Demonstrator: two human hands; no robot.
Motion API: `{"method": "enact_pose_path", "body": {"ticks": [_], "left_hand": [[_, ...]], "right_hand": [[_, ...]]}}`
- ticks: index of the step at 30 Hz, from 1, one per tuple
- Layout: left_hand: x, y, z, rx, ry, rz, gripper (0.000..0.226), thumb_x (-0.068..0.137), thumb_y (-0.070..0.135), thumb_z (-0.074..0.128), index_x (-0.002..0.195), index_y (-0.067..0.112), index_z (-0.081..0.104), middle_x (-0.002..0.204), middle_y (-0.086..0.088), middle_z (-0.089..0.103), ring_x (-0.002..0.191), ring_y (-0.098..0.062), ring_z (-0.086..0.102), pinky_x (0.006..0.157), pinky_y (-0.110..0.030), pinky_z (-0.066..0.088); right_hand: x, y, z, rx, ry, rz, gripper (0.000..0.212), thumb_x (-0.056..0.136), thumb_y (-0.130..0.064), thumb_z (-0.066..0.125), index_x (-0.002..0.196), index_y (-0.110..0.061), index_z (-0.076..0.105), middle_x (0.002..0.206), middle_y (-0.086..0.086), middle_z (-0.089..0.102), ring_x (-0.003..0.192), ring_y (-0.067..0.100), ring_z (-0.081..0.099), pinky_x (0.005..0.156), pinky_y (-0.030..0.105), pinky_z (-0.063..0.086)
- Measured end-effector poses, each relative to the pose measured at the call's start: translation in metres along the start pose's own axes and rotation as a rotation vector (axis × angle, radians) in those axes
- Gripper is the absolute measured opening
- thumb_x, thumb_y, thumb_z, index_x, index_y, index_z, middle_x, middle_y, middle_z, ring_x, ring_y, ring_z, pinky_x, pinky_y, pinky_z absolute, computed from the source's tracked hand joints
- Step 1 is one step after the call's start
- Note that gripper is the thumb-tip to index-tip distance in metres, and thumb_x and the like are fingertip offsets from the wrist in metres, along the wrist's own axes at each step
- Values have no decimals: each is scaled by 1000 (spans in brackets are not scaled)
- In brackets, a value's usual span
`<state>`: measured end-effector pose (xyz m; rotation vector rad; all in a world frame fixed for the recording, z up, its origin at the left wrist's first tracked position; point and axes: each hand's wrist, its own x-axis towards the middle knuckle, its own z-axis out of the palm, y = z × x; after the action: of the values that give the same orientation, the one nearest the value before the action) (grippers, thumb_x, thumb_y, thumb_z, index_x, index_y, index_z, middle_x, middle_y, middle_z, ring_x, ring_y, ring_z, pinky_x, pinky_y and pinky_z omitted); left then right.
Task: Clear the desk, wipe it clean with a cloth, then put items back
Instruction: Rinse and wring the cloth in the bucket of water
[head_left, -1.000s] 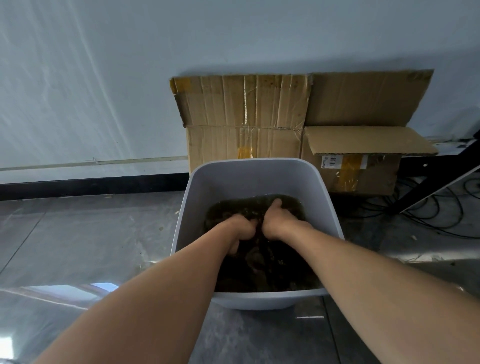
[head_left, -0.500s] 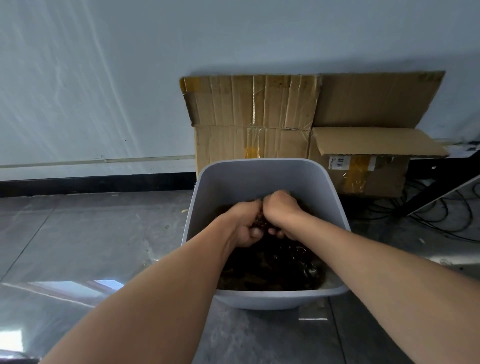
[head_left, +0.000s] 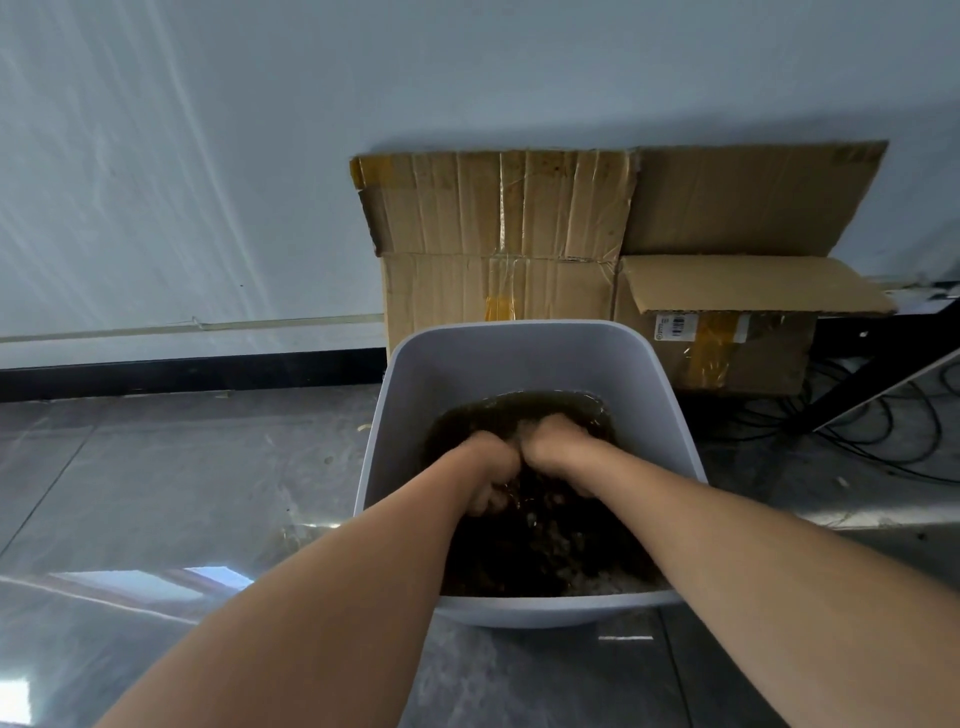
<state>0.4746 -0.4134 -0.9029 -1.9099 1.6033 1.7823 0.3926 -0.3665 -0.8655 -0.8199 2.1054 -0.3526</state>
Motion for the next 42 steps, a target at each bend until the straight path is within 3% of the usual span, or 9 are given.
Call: {"method": "enact_pose_path", "body": {"ticks": [5,9,13,16,20,25,29,36,42], "left_hand": [[-25,12,-6,-463,-104,12,40,105,26,27,85,4,54,53,-12,60,40,-22,57,36,-17,43],[-36,17,-4,-500,-210,41,41,104,38,44,81,7,58,51,-8,60,41,-19,60,38,-18,46],[-31,17,-1,-356,-143,50,33,102,37,50,76,16,49,48,1,47,30,-6,38,30,-9,16],[-19,7,0,-123,24,120,25,100,32,55,94,8,57,72,-8,59,47,-16,49,33,-16,29],[-10,0,0,383,214,220,24,99,29,55,103,6,57,95,-11,63,86,-27,62,70,-31,50],[-17,3,2,2,-63,10,16,101,15,41,98,7,54,77,-9,54,55,-16,45,38,-19,32],[-21,11,-3,-390,-48,1,37,103,24,31,87,1,56,52,-13,60,38,-24,57,33,-20,41],[-36,20,1,-432,-57,145,38,103,48,43,95,13,58,61,-7,56,44,-17,53,38,-19,42],[-26,23,-7,-481,74,150,57,103,52,27,129,11,59,114,-16,69,106,-30,65,101,-45,51]], "right_hand": [[-17,-22,8,316,82,-17,31,102,-32,40,100,-7,57,96,15,63,77,30,62,46,27,42],[-12,-16,-4,180,235,-102,27,102,-25,41,101,-6,61,105,16,64,95,33,62,74,34,47],[5,5,-14,85,242,-25,40,103,-18,36,141,-5,40,135,19,55,118,36,57,97,41,47],[4,12,-12,-172,106,-16,46,99,-15,46,144,-8,38,142,21,46,125,35,52,103,41,43],[2,16,-3,-367,25,-37,48,97,-13,53,142,-2,43,145,21,45,131,33,49,105,38,44],[-7,1,1,-85,-15,-92,34,103,-21,43,130,-7,58,130,15,60,119,32,59,92,37,50],[-18,-14,2,238,47,-21,31,103,-26,37,99,-6,59,93,16,64,78,32,65,50,30,47],[-4,0,-13,89,289,-94,35,104,-22,41,129,-1,54,130,20,59,116,35,58,93,36,45],[-12,-3,-45,70,-74,-205,39,94,-48,60,108,-13,67,101,8,69,92,22,62,66,30,48]]}}
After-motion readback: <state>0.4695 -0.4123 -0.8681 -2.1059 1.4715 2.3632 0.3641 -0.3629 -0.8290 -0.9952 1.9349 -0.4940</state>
